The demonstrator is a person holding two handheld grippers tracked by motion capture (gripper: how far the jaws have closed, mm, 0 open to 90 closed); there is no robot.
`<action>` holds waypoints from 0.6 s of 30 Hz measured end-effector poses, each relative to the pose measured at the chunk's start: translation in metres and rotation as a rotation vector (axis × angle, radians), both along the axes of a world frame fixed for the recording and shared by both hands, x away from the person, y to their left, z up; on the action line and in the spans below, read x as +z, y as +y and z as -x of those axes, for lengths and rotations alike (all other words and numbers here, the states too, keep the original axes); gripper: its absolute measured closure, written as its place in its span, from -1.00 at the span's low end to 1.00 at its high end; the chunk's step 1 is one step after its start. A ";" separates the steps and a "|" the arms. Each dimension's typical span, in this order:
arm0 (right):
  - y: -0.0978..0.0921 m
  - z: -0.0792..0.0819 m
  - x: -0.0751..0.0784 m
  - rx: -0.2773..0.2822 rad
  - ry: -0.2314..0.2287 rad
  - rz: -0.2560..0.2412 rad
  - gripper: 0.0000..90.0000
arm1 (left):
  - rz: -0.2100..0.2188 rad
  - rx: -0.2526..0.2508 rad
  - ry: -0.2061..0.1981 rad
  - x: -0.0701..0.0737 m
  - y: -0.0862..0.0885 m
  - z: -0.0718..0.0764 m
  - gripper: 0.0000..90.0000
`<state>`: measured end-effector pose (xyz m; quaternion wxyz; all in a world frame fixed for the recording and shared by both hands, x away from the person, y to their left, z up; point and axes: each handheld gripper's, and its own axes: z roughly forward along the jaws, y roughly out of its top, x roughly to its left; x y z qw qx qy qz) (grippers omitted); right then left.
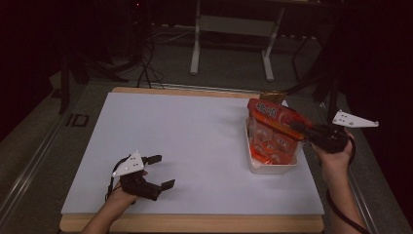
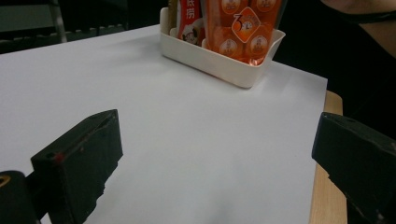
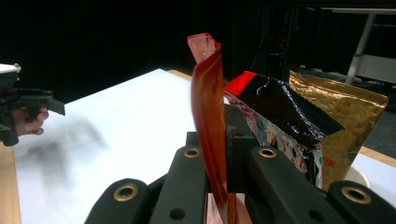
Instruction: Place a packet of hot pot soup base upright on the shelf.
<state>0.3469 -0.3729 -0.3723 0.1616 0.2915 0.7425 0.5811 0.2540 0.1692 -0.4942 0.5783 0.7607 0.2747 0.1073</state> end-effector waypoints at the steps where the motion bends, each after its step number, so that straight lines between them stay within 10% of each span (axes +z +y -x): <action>1: 0.000 0.000 0.000 0.000 0.000 0.000 0.97 | 0.000 0.000 0.000 0.000 0.000 0.000 -0.95; 14: -0.017 0.004 -0.018 -0.050 0.063 0.022 0.98 | -0.004 -0.003 0.012 -0.003 -0.002 -0.002 -0.95; 18: -0.025 0.009 -0.008 -0.090 0.023 -0.026 0.63 | -0.005 -0.004 0.013 -0.004 -0.002 -0.002 -0.95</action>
